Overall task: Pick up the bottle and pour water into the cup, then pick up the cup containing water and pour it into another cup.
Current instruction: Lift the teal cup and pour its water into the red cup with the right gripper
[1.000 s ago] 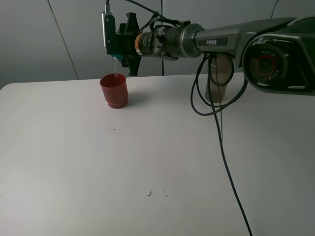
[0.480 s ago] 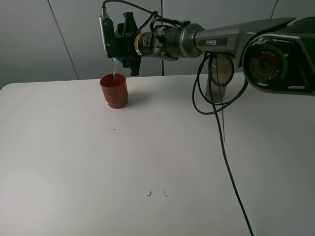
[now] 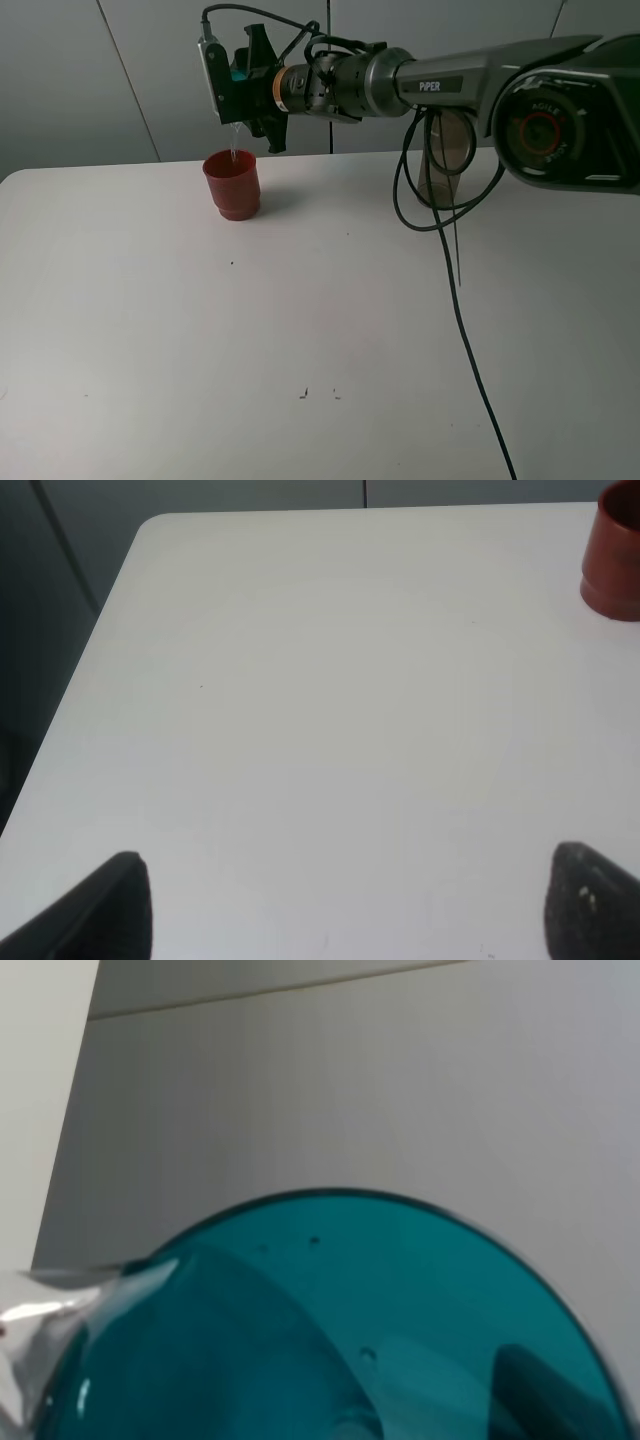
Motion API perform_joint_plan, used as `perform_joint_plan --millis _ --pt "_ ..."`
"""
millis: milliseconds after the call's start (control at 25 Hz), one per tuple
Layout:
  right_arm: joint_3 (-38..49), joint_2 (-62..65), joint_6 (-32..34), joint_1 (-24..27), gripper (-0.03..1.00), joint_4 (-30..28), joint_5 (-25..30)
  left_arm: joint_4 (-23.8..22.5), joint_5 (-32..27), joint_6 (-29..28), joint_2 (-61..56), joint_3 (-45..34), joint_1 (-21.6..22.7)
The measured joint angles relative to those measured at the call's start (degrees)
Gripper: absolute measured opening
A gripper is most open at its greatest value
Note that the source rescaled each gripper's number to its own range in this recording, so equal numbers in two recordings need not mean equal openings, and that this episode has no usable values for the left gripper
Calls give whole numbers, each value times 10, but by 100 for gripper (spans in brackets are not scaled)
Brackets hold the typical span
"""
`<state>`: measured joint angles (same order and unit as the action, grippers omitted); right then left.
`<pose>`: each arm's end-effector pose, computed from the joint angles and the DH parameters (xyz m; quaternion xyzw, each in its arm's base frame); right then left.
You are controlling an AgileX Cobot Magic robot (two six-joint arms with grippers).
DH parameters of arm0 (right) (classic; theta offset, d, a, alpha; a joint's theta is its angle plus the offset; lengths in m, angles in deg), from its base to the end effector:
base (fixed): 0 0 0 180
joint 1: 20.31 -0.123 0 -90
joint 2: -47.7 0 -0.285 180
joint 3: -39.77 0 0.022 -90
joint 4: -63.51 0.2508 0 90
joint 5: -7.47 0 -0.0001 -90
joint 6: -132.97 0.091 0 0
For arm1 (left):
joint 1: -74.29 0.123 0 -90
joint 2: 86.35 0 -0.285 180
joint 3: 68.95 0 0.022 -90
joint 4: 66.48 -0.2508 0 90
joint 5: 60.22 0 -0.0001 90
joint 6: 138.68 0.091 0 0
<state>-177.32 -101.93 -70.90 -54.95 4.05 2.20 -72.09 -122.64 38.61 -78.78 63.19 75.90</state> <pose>0.4660 0.3306 0.1604 -0.7122 0.4025 -0.2067 0.5366 -0.0085 0.0077 0.2787 -0.0352 0.8547 0.0439 0.5160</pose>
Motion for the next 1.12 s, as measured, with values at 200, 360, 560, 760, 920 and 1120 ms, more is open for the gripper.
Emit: perform_joint_plan --millis 200,360,560,760,920,1120 --pt "-5 0 -15 0 5 0 -10 0 0 0 0 0 0" --pt "-22 0 -21 0 5 0 -11 0 0 0 0 0 0" --pt "-36 0 -36 0 5 0 -13 0 0 0 0 0 0" --pt "-36 0 -53 0 5 0 -14 0 0 0 0 0 0" --pt "-36 0 -76 0 5 0 -14 0 0 0 0 0 0" --pt "-36 0 -112 0 5 0 -14 0 0 0 0 0 0"
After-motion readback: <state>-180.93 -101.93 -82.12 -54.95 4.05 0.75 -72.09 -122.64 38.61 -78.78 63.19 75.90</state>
